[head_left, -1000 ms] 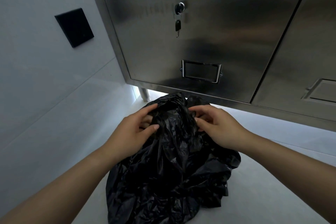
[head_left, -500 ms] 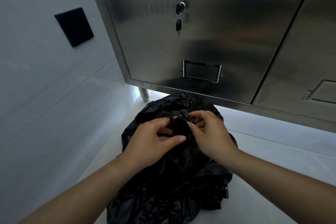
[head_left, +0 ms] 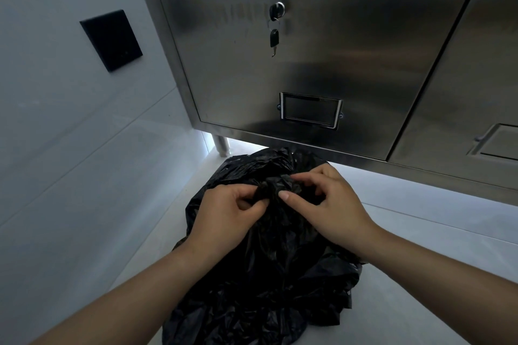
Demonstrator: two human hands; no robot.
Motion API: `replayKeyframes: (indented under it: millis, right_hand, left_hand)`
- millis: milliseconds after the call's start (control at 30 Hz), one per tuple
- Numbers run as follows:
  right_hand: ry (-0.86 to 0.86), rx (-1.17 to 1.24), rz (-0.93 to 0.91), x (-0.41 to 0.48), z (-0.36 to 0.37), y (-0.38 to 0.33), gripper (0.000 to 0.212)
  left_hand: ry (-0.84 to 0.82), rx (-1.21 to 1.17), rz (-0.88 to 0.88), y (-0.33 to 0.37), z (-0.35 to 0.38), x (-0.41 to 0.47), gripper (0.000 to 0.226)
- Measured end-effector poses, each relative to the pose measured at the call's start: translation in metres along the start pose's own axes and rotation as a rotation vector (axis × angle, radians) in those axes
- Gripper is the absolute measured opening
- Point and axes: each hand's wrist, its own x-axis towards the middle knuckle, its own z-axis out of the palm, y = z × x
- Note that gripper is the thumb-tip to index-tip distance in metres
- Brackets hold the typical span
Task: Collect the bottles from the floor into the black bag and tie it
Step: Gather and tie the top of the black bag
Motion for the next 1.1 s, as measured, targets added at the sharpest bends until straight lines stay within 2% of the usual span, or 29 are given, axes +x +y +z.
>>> replayKeyframes:
  millis: [67,200,300,400,467,667,767,867,933,1000,1100]
  right_hand:
    - [-0.02,-0.024,0.019,0.002,0.002,0.001,0.043]
    - [-0.019,-0.025,0.039,0.0,0.012,0.004,0.024]
    - [-0.002,-0.067,0.062,-0.002,0.017,0.012,0.042]
    - [-0.078,-0.061,0.141,0.0,0.022,0.023,0.075]
    - [-0.149,-0.041,0.187,0.0,0.027,0.031,0.087]
    - [-0.195,-0.133,0.221,-0.011,0.044,0.048,0.086]
    - [-0.266,-0.209,0.225,-0.015,0.051,0.053,0.089]
    - [-0.308,-0.269,0.212,-0.014,0.053,0.058,0.092]
    - [-0.315,-0.351,0.158,-0.014,0.053,0.063,0.096]
    - [-0.3,-0.453,0.052,-0.013,0.052,0.068,0.097]
    - [-0.345,-0.383,-0.088,-0.008,0.051,0.074,0.096]
  left_hand:
    - [-0.022,0.033,0.023,-0.001,0.003,-0.001,0.018]
    - [-0.043,0.027,0.006,-0.007,0.006,-0.003,0.032]
    - [-0.001,0.086,-0.066,-0.015,0.01,-0.004,0.053]
    - [0.009,0.179,-0.065,-0.023,0.014,-0.004,0.042]
    - [0.025,0.3,-0.033,-0.029,0.017,-0.004,0.039]
    - [0.172,0.65,0.103,-0.052,0.025,-0.008,0.048]
    - [0.093,0.549,-0.061,-0.065,0.029,-0.01,0.083]
    - [-0.101,0.187,-0.201,-0.078,0.03,-0.008,0.105]
    - [-0.164,0.141,-0.197,-0.085,0.033,-0.008,0.105]
    - [-0.177,0.198,-0.152,-0.09,0.037,-0.008,0.098]
    - [-0.176,0.249,-0.108,-0.095,0.043,-0.01,0.09]
